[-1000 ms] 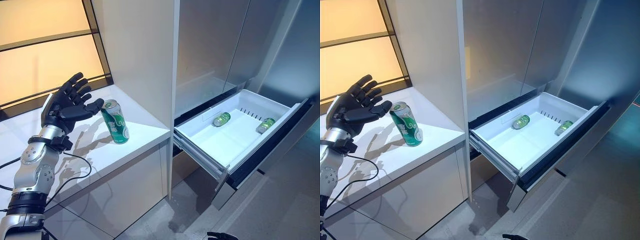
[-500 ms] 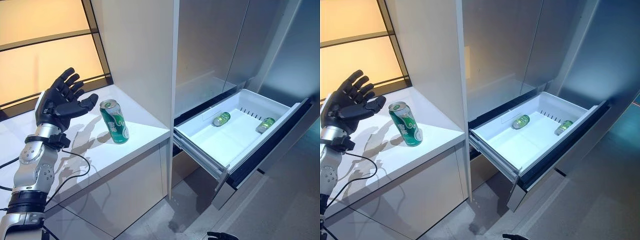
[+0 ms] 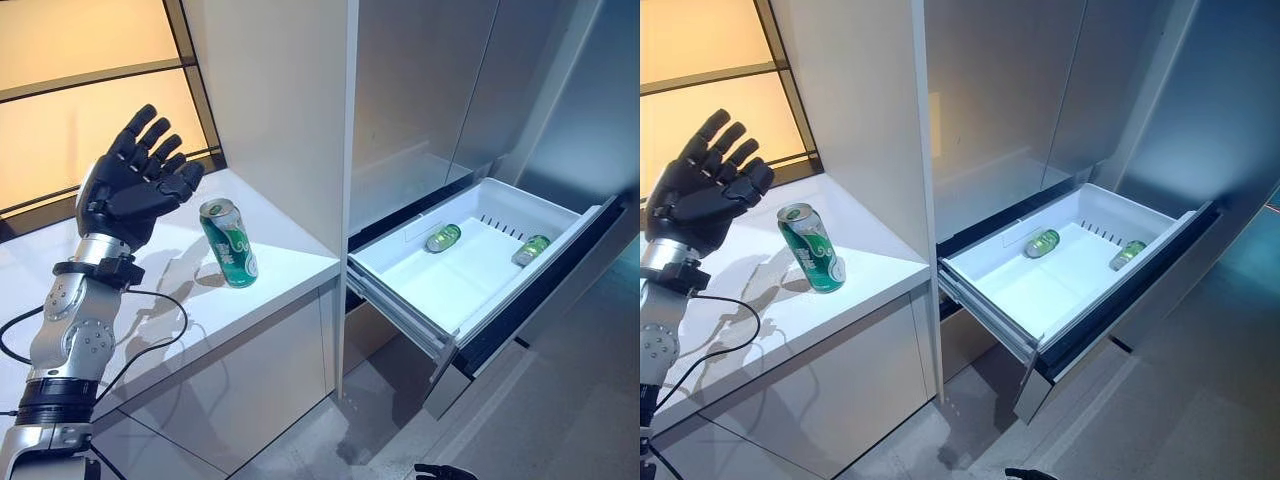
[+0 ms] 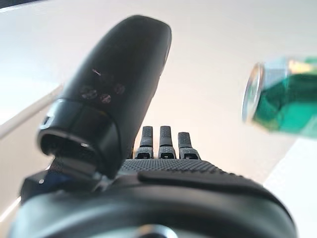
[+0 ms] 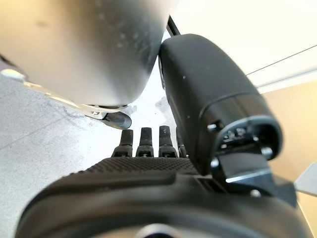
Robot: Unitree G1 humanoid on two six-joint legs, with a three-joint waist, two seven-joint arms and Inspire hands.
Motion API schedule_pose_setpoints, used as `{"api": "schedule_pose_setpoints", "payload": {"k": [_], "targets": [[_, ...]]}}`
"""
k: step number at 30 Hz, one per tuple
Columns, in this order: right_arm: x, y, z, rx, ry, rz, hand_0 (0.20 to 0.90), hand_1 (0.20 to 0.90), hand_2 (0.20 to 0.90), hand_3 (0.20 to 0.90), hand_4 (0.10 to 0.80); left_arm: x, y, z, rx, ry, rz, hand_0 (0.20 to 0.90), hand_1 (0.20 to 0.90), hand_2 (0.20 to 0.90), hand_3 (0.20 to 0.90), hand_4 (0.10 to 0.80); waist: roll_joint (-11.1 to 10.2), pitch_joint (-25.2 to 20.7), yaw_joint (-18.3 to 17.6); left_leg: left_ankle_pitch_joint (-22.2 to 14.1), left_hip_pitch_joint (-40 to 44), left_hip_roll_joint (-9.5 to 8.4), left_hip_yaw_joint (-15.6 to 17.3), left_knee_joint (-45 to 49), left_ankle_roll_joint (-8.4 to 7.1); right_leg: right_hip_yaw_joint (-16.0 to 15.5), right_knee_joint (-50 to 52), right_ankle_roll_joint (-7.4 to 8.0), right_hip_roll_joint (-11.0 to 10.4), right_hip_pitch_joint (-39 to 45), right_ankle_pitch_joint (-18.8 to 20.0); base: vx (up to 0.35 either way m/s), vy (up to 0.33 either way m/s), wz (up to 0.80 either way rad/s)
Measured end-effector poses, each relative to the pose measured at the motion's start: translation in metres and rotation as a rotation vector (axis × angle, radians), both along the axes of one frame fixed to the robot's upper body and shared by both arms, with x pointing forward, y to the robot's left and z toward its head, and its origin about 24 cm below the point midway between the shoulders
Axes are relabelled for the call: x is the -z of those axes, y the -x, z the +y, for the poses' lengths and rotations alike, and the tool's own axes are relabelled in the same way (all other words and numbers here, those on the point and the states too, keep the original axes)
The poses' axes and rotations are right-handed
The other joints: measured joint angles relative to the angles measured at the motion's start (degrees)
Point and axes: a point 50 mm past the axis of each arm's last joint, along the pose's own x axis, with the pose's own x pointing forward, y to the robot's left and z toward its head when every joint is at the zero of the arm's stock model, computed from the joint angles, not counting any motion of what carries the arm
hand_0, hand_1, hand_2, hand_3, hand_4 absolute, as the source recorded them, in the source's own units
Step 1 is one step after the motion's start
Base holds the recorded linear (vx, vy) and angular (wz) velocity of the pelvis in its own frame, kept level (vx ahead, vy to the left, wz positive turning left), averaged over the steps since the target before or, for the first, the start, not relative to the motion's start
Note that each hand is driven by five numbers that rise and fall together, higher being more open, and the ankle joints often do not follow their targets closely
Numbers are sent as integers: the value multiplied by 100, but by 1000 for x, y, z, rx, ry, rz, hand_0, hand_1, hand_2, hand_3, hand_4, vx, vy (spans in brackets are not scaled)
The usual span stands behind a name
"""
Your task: Put drinks into fridge and close the fridge
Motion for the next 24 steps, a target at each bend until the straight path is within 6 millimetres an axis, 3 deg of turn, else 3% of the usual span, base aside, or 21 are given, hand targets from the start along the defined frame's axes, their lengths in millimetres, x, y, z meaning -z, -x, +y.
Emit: {"api": "schedule_pose_setpoints", "payload": {"k": [9,24], "targets": [[0,0,-1,0,2,-1,900,900,900,900,800,12,-4,-10,11,-210,99,900,900,900,900,800,35,18,-3,1,2,0,1,0,0,1,1,-1,1,1,1,0,0,0],[0,-1,-1,1,3,-2,900,900,900,900,800,14,-5,-9,-12,-256,114,900,900,900,900,800,54,28,-6,1,2,0,3,1,0,3,24,-1,1,1,1,0,0,0]]}}
